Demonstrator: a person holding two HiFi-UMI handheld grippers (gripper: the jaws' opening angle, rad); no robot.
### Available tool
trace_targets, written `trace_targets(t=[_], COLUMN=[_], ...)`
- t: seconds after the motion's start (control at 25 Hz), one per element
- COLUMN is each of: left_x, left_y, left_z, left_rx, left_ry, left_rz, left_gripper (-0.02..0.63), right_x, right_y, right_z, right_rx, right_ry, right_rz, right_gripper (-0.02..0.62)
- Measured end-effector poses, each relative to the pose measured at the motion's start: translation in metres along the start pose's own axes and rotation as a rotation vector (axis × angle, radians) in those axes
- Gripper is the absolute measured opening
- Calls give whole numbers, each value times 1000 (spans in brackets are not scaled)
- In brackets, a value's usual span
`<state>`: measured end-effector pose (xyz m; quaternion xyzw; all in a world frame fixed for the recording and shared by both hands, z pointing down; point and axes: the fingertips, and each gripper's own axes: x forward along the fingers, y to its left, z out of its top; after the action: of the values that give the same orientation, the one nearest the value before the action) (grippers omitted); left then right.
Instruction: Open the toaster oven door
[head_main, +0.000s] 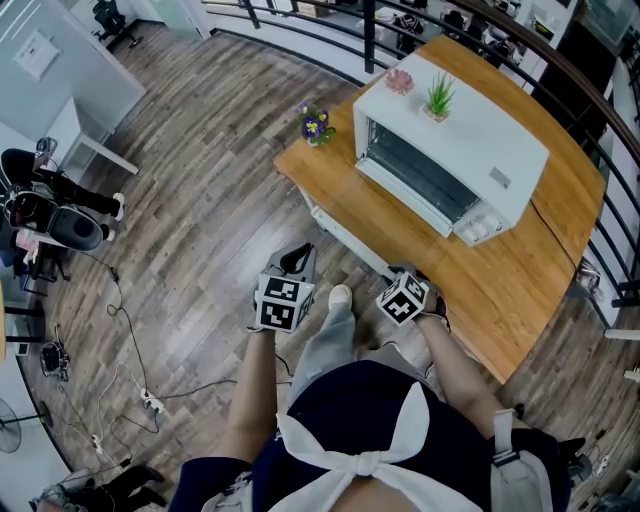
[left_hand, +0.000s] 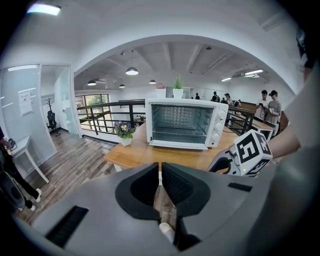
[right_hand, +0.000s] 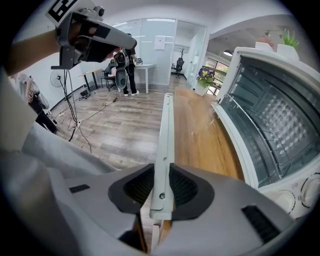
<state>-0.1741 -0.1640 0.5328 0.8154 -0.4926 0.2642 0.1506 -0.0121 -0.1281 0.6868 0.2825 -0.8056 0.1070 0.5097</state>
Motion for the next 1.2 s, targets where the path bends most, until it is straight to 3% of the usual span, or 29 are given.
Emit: trace_targets(t=[0.8, 1.04, 1.2], left_x=[-1, 1, 3], left_y=[5, 1, -2], left_z=[-19, -18, -15], left_rx=[-31, -20, -15], left_ry=[38, 41, 40], left_rz=[9, -7, -20], left_gripper=[34, 34, 34], right_x=[28, 27, 27], right_y=[3, 4, 0], right_z=[-12, -10, -9], right_rx=[-28, 17, 134], right_ry=[56, 47, 22], right_rz=[6, 29, 67], right_gripper=[106, 106, 98])
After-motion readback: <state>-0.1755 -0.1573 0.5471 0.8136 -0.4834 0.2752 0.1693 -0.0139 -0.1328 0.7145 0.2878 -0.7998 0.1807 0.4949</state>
